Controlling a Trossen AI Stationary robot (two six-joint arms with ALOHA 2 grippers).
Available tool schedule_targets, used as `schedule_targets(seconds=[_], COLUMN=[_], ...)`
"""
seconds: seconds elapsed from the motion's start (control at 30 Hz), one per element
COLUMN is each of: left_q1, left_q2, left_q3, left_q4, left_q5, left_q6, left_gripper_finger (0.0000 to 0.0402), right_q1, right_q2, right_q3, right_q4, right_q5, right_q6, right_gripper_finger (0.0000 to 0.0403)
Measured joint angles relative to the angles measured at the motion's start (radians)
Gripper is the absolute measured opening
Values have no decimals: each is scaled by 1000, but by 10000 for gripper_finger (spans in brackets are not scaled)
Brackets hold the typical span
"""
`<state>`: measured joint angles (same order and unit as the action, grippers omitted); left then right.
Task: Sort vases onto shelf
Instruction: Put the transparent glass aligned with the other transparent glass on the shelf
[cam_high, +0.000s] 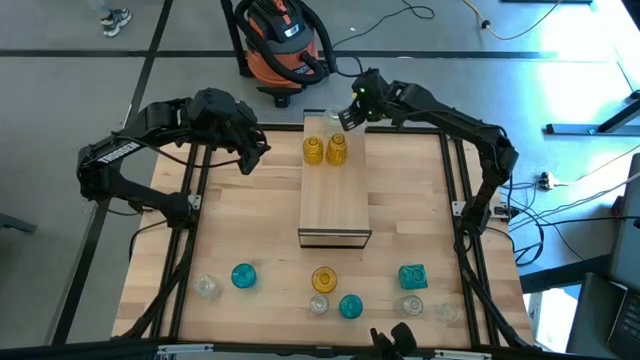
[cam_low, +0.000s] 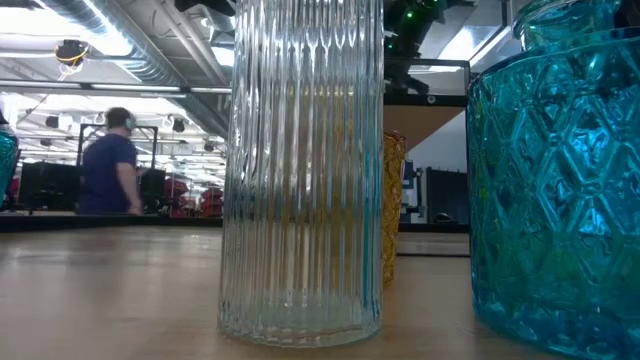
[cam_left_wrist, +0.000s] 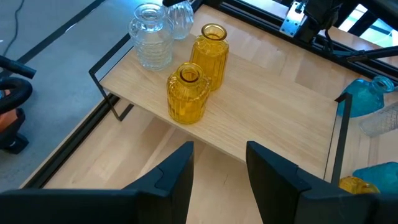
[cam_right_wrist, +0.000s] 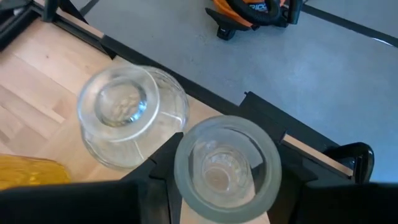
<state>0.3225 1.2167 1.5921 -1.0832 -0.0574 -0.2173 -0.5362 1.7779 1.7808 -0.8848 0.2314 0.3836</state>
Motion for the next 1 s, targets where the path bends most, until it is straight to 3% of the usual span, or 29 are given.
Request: schedule_targets(seconds=[1.0], left_q1=[0], left_q2=[0], left_q3=[0], left_q4=[0], left_q5=[0], left_q6=[0], left_gripper_finger=[139], right_q1=[0], right_q2=[42], right_q3=[21], right_q4=[-26], right_q5=[-14], right_q6=[4], right_gripper_finger=[152])
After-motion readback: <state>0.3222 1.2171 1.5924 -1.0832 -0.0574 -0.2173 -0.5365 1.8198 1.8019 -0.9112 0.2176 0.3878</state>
